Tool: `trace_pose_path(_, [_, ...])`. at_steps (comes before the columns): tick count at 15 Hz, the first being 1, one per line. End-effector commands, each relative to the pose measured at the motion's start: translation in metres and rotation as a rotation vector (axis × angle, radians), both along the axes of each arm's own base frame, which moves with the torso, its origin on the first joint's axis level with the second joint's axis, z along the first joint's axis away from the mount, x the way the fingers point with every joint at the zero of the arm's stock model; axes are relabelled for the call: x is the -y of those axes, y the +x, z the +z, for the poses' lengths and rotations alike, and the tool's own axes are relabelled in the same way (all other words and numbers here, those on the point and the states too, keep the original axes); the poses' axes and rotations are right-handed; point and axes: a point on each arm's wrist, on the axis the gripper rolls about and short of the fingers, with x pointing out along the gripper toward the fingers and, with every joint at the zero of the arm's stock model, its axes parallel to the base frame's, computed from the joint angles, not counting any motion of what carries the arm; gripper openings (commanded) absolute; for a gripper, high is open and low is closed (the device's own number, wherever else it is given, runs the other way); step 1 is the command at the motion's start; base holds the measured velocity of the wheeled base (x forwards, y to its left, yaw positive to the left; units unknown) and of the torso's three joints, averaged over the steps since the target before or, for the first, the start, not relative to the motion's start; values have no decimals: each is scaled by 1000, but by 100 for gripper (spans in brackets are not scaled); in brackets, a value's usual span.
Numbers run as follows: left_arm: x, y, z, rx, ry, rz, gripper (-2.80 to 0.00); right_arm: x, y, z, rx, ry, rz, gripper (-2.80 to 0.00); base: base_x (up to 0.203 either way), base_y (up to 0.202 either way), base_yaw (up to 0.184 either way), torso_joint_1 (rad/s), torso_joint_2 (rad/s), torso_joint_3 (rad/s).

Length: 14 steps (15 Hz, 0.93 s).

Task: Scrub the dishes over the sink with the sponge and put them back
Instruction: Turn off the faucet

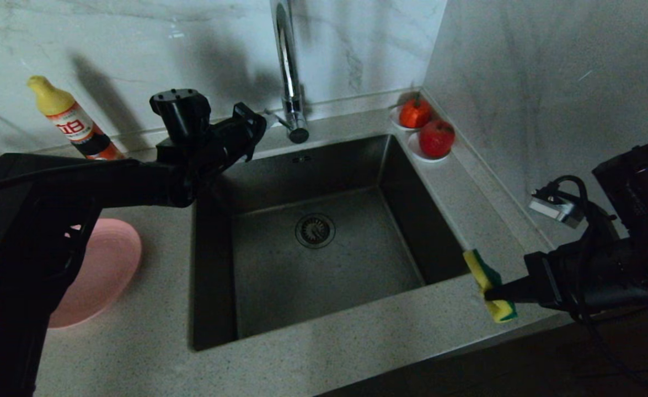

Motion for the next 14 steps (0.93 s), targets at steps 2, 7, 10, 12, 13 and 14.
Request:
trace_pose_path(2, [-1,-2,0,-9,-5,2,-280,0,-1,-1,-8,0,1,-280,0,0,0,0,0,0])
trace_pose_path(7, [-10,-67,33,-28,3,-7,-280,-1,2,-8,-30,-14,9,-280,0,0,0,0,0,0])
trace_pose_path(10, [-22,-135,74,20,14,-22,-280,-1,-5,-5,-12,-14,22,-280,0,0,0,0,0,0])
trace_pose_path(12, [-30,-177,93,13,91,-20,-280,0,-7,-4,-8,-18,19,-280,0,0,0,0,0,0])
trace_pose_path(13, [-35,-202,103,1,158,-6,-280,1,-11,-2,-3,-18,14,-280,0,0,0,0,0,0])
trace_pose_path(14, [-40,-226,111,3,226,19,-280,3,-15,0,1,-18,12,-280,0,0,0,0,0,0])
